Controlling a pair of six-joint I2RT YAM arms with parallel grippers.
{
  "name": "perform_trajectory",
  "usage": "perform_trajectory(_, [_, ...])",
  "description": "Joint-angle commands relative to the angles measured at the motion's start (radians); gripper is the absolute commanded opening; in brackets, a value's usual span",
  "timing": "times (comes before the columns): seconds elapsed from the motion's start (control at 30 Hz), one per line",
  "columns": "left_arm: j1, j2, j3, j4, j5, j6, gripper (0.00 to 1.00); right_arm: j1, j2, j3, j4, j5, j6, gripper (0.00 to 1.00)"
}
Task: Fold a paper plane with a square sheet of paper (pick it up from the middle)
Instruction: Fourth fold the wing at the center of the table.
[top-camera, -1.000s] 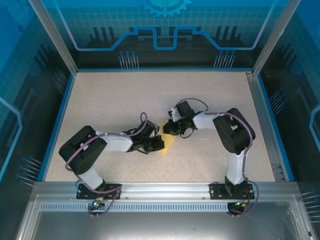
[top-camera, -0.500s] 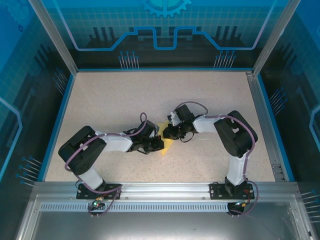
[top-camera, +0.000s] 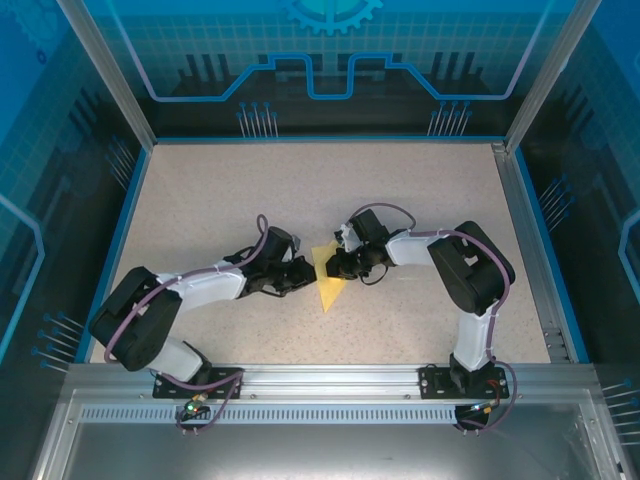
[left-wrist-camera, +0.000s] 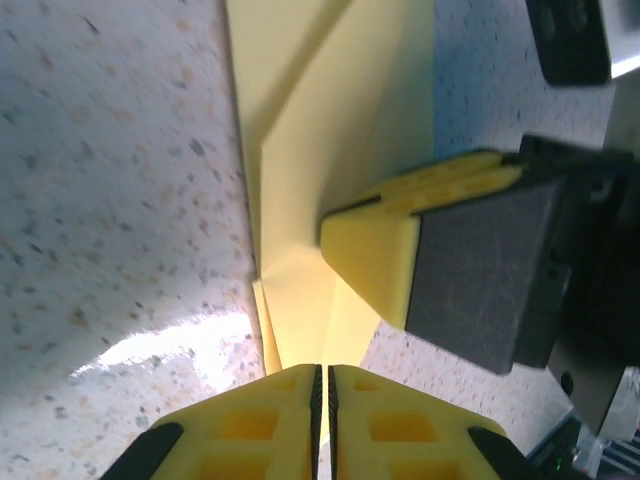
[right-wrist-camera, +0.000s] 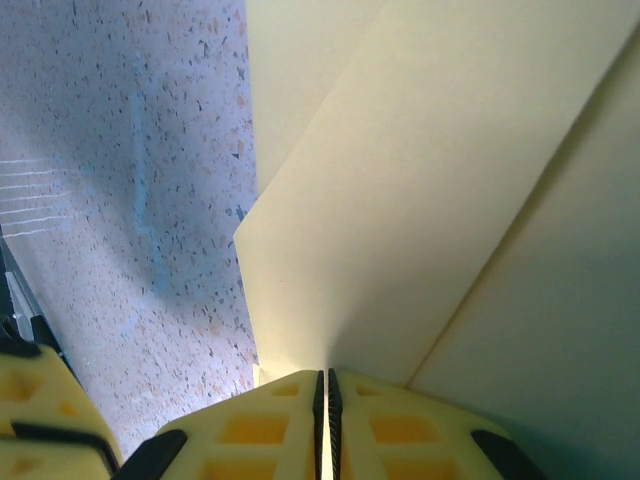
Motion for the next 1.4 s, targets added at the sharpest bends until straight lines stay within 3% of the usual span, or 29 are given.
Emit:
perform_trajectory(0.0, [0.012, 0.042, 0.054, -0.017, -0.011, -0.024, 0.12, 0.009, 0.047, -0.01, -0.055, 0.043, -0.021, 0.13])
perform_trajectory(0.27, [0.019, 0.185, 0.147, 0.041, -0.002, -0.05, 0.1, 0.009, 0.047, -0.021, -0.053, 0.045, -0.019, 0.13])
perform_trajectory(0.73, [0.023, 0.347, 0.216, -0.104, -0.066, -0.037, 0.05, 0.011, 0.006, -0.029, -0.022, 0.014, 0.002, 0.13])
perform_trajectory(1.0, [0.022, 0.371, 0.186, -0.106, -0.068, -0.021, 0.04, 0.03, -0.083, -0.051, 0.022, -0.039, 0.031, 0.14])
perform_trajectory(1.37, [0.023, 0.37, 0.184, -0.101, -0.056, -0.011, 0.04, 0.052, -0.007, -0.058, 0.004, 0.011, 0.044, 0.15])
